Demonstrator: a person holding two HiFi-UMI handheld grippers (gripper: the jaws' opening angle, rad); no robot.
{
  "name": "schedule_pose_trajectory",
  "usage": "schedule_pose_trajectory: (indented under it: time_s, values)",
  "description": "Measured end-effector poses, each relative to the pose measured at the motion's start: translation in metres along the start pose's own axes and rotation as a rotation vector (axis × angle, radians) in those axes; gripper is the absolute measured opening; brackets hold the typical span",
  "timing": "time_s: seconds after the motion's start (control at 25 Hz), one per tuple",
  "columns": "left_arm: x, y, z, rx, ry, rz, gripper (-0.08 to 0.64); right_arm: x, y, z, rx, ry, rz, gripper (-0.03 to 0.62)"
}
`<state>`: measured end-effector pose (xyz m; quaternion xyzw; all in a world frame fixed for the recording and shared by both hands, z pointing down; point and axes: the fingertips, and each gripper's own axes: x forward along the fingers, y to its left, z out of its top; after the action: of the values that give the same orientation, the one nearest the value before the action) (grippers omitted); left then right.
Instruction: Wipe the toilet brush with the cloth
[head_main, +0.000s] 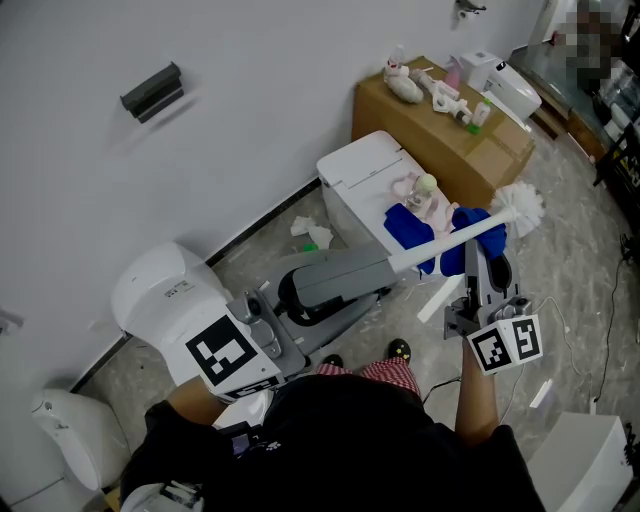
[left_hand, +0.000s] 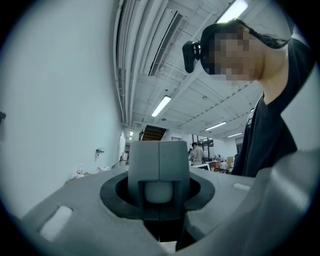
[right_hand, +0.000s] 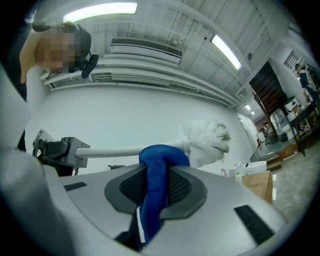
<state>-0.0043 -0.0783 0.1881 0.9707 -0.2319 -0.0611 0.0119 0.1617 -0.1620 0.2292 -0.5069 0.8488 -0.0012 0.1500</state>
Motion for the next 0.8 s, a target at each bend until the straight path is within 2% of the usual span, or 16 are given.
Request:
schedule_pose_trajectory:
  time_s: [0.48, 0.8]
  values:
    - [-0.01, -0.001, 0.01, 0.018, -0.029, 0.013, 0.164, 0.01, 0.037, -0.023, 0.022, 0.051, 0.084, 0.071]
    - [-0.012, 0.0, 0.01, 0.022, -0.036, 0.015, 0.164, 0.026, 0.077, -0.038, 0.028, 0.082, 0.196, 0.071]
